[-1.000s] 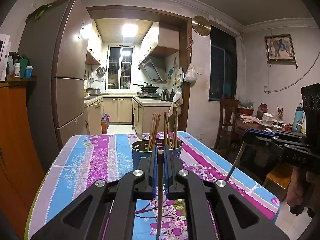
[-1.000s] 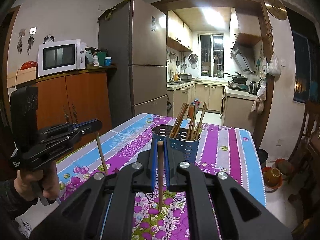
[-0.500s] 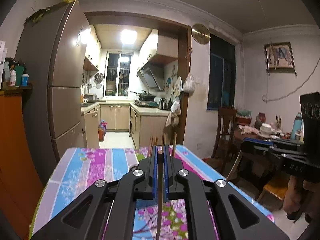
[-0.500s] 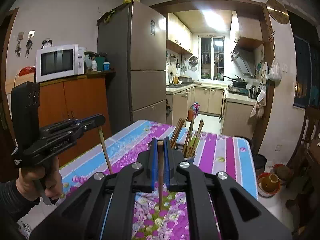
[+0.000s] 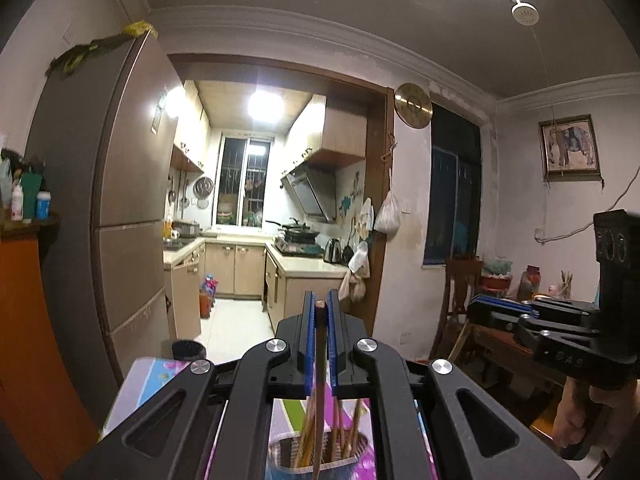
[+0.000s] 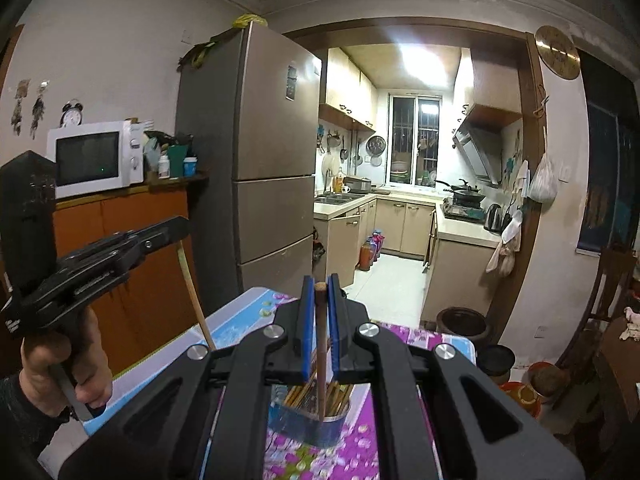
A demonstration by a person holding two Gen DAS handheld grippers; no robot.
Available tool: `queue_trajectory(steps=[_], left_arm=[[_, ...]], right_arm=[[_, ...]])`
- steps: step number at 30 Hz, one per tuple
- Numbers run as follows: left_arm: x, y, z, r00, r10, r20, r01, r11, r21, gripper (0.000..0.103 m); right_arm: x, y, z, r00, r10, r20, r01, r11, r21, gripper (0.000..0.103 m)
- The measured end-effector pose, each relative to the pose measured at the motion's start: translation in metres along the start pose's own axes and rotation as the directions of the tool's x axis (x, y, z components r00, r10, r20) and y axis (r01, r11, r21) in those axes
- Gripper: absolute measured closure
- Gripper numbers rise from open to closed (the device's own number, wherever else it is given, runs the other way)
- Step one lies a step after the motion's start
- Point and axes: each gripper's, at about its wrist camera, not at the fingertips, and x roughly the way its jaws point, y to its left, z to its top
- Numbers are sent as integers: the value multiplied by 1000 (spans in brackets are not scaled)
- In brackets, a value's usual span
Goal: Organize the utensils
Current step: 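Lower the left tool's chopstick into the blue holder while the right tool lowers its chopstick in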
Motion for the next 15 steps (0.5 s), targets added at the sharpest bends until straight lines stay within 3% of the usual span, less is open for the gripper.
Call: queue_trajectory(steps=[7,15], left_arm=[[54,7,7,999,22,-31,-22,1000,3,96],[106,21,-32,992,36,-120,-37,999,-5,96]], right_arm=[[50,-22,8,999,1,-49,0,1000,23,98],[89,-36,-18,993,35,-111,-28,998,62,98]])
